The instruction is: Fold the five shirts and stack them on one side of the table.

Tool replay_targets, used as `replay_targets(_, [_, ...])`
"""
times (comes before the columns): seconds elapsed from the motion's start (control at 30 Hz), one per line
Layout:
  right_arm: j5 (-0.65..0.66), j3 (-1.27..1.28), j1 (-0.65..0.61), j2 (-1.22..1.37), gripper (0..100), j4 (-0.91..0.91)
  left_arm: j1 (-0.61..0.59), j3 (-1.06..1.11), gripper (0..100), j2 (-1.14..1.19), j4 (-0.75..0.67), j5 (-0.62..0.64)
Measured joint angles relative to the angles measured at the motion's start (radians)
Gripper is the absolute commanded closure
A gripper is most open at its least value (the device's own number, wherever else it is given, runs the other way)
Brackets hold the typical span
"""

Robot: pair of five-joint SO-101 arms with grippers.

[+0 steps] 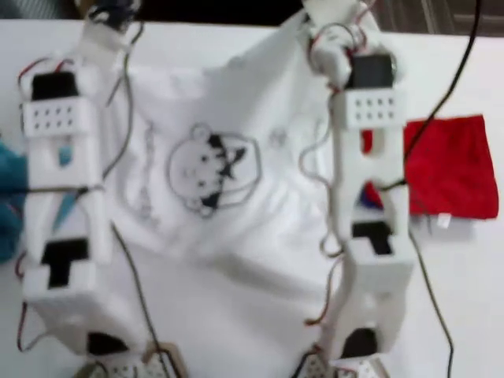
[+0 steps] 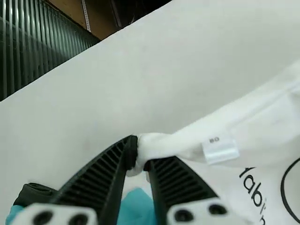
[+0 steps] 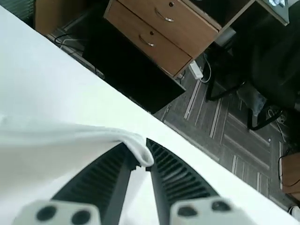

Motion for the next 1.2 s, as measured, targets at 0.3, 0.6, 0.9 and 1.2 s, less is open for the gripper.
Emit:
replay_targets(0.3, [0.0, -0.071, 0.0, 0.028, 97.7, 0.299, -0.002, -0.229, 98, 0.18, 0.316, -0.091])
replay_targets(0.6, [0.052, -0.072, -0.008, 0.028, 97.6, 0.542, -0.002, -0.244, 98, 0.178, 0.546, -0.212])
replay_targets(0.9, [0.02, 0.046, -0.034, -0.115, 97.6, 0.56, -0.002, -0.244, 97, 0.089, 0.621, -0.212])
replay_targets(1.2, [0.015, 0.559, -0.058, -0.516, 97.6, 0.552, -0.008, 0.123, 97, -0.155, 0.565, -0.212])
